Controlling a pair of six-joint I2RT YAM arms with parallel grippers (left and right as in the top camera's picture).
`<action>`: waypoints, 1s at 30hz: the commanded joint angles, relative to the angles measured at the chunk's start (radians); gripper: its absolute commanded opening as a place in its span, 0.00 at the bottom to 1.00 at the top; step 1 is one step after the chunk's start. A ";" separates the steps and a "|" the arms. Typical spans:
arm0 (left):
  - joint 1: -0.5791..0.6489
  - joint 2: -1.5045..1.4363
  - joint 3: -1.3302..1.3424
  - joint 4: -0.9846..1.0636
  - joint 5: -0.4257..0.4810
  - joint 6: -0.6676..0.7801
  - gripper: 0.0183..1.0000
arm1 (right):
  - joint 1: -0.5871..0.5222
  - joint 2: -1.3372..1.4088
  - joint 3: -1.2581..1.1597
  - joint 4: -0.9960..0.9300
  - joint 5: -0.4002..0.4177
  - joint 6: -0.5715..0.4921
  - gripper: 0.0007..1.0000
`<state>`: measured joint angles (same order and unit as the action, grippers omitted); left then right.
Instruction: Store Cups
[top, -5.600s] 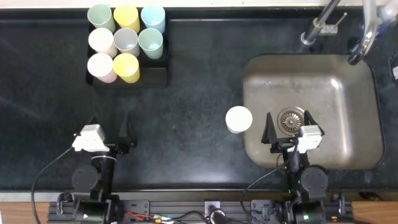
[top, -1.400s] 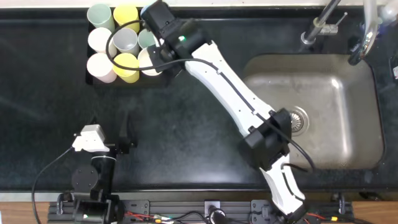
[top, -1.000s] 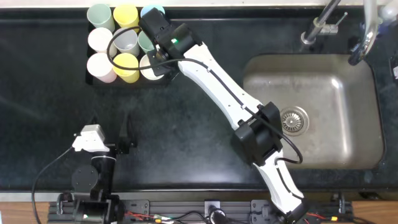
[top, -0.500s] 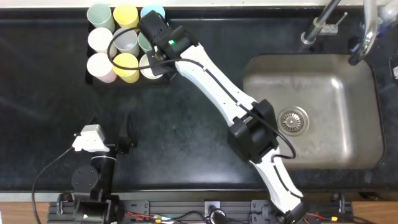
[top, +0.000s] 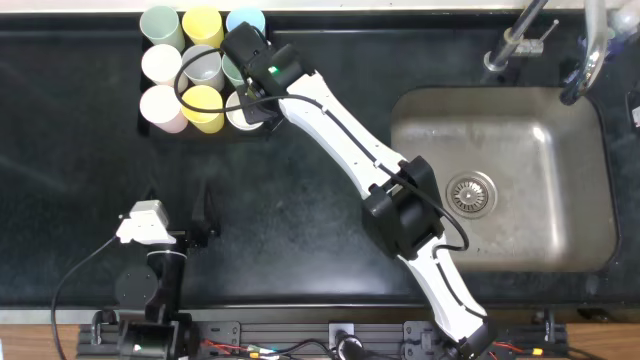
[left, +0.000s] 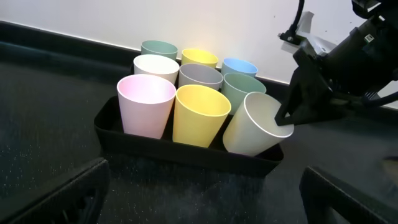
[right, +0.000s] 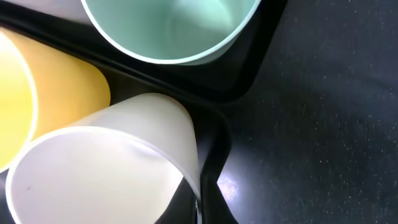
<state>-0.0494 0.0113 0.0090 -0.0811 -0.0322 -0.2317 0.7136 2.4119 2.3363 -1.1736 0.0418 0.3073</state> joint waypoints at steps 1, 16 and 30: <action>0.011 -0.008 -0.001 -0.003 0.009 0.015 1.00 | 0.006 -0.001 0.008 0.005 0.008 0.007 0.22; 0.011 -0.008 -0.001 -0.003 0.009 0.015 1.00 | -0.048 -0.259 0.009 -0.058 -0.008 -0.078 0.75; 0.011 -0.008 -0.001 -0.003 0.009 0.015 1.00 | -0.311 -0.813 -0.425 -0.005 0.011 -0.267 1.00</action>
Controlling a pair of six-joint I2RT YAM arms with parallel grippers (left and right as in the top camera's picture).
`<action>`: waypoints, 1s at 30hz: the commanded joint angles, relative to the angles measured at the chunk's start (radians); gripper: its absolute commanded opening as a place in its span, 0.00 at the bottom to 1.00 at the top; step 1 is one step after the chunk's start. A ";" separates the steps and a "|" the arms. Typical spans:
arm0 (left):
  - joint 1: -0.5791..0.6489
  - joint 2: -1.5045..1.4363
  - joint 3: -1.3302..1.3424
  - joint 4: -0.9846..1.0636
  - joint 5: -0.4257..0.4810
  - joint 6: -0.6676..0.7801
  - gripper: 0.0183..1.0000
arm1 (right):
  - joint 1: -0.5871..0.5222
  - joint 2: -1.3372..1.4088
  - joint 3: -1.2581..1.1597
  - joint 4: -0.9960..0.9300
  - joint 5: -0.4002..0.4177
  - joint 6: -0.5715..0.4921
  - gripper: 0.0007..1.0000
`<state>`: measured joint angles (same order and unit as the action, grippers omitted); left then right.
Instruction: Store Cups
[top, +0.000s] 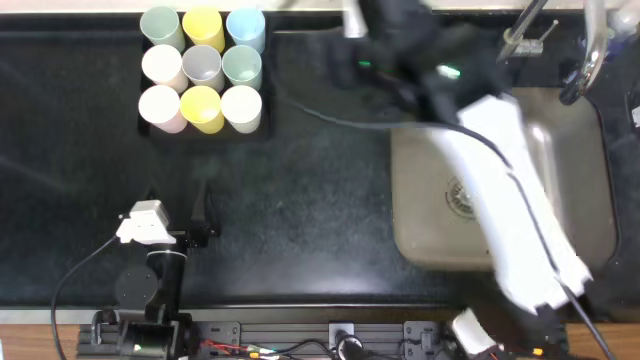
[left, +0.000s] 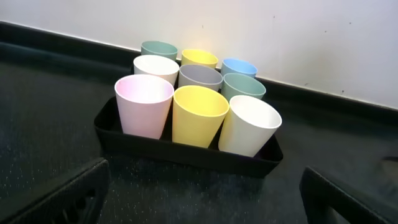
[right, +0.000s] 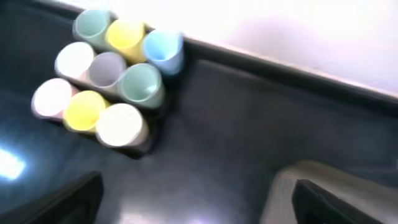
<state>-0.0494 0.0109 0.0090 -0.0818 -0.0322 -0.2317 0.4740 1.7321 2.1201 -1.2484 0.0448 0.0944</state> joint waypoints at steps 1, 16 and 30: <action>0.011 -0.008 -0.001 -0.003 0.009 0.015 1.00 | -0.095 -0.193 -0.285 0.109 0.008 -0.055 1.00; 0.011 -0.008 -0.001 -0.003 0.009 0.015 1.00 | -0.314 -1.237 -1.312 0.558 0.005 -0.053 1.00; 0.011 -0.008 -0.001 -0.003 0.009 0.015 1.00 | -0.318 -1.665 -1.807 0.966 0.079 -0.053 1.00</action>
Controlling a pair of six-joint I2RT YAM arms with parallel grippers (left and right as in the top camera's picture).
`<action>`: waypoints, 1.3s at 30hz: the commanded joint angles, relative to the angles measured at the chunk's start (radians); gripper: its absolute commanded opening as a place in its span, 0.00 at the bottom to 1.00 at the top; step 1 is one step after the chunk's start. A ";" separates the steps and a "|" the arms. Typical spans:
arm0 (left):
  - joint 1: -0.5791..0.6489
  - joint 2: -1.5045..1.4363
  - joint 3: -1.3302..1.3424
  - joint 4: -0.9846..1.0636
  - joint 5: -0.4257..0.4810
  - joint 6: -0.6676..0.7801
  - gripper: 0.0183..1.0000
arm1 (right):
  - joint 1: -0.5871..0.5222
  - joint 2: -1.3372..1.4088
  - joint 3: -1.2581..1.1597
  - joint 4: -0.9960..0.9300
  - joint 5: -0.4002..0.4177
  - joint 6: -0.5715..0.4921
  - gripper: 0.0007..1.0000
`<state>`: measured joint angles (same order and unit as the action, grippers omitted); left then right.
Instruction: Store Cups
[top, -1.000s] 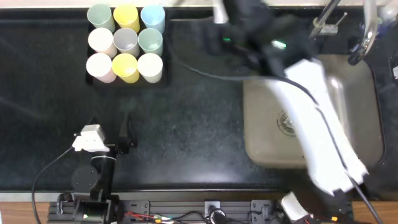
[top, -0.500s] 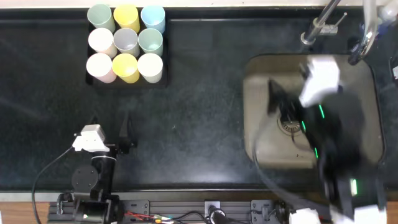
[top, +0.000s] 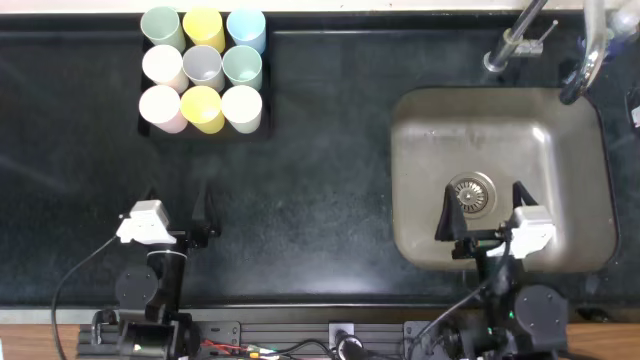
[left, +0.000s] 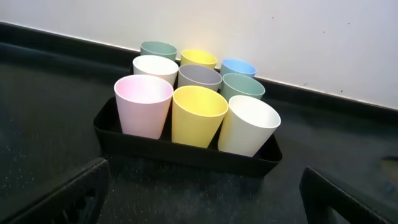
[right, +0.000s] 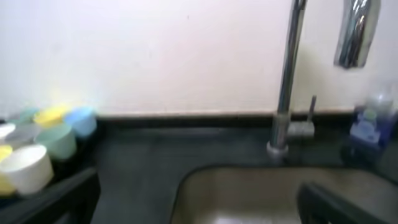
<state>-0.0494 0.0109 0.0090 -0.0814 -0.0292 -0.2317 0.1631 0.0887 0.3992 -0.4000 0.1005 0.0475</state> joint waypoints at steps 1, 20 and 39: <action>0.011 -0.008 -0.001 -0.003 0.006 0.015 1.00 | -0.007 -0.021 -0.109 0.157 0.024 -0.006 1.00; 0.011 -0.008 -0.001 -0.003 0.006 0.015 1.00 | -0.006 -0.085 -0.395 0.429 0.023 -0.003 1.00; 0.011 -0.008 -0.001 -0.003 0.006 0.015 1.00 | -0.006 -0.084 -0.395 0.333 0.023 -0.003 1.00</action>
